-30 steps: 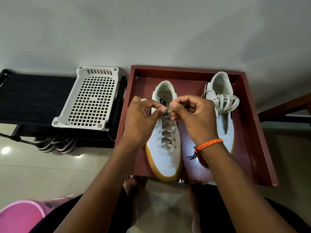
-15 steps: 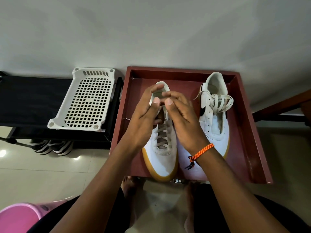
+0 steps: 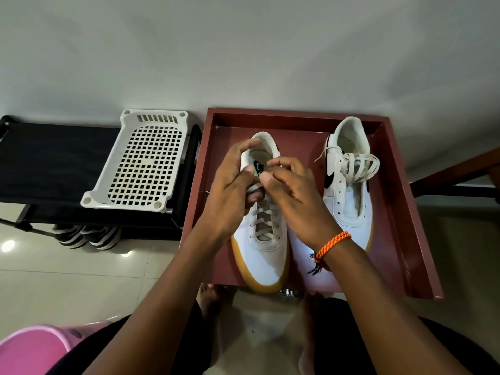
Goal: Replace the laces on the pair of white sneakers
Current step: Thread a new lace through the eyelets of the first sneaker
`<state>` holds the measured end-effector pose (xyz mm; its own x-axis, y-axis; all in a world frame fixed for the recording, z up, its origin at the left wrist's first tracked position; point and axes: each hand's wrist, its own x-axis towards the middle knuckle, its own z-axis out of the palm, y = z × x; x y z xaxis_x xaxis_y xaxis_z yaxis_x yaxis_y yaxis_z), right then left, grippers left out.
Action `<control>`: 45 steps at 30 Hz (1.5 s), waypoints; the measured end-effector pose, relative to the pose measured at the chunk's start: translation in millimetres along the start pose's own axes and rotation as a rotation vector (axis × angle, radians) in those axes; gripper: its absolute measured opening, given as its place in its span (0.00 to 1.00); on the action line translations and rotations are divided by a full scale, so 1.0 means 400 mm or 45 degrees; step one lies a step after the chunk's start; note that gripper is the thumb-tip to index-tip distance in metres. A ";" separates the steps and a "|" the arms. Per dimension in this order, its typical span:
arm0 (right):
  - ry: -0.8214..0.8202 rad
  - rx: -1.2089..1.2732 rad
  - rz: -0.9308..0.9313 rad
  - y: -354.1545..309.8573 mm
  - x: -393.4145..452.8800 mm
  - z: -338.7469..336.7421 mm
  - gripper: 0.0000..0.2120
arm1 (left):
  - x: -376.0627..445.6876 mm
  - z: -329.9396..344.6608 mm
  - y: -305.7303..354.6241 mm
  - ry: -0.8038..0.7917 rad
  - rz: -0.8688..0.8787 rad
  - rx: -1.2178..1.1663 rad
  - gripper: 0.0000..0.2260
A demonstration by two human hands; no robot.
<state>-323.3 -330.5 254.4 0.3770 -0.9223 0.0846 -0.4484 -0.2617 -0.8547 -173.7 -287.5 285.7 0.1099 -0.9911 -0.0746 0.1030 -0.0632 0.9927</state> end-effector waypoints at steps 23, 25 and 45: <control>0.163 0.120 0.036 0.005 0.009 -0.035 0.11 | 0.002 -0.007 -0.045 0.387 0.208 1.030 0.03; 0.193 0.109 0.068 0.004 0.010 -0.038 0.10 | -0.006 0.001 -0.049 0.395 0.252 1.262 0.04; -0.055 0.090 0.281 0.021 -0.006 -0.045 0.14 | -0.009 0.026 -0.084 0.395 0.093 1.169 0.04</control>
<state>-342.8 -335.6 256.2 0.3114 -0.9415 -0.1289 -0.4665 -0.0332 -0.8839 -188.0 -283.0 253.8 0.3549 -0.9297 0.0989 -0.7114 -0.2000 0.6737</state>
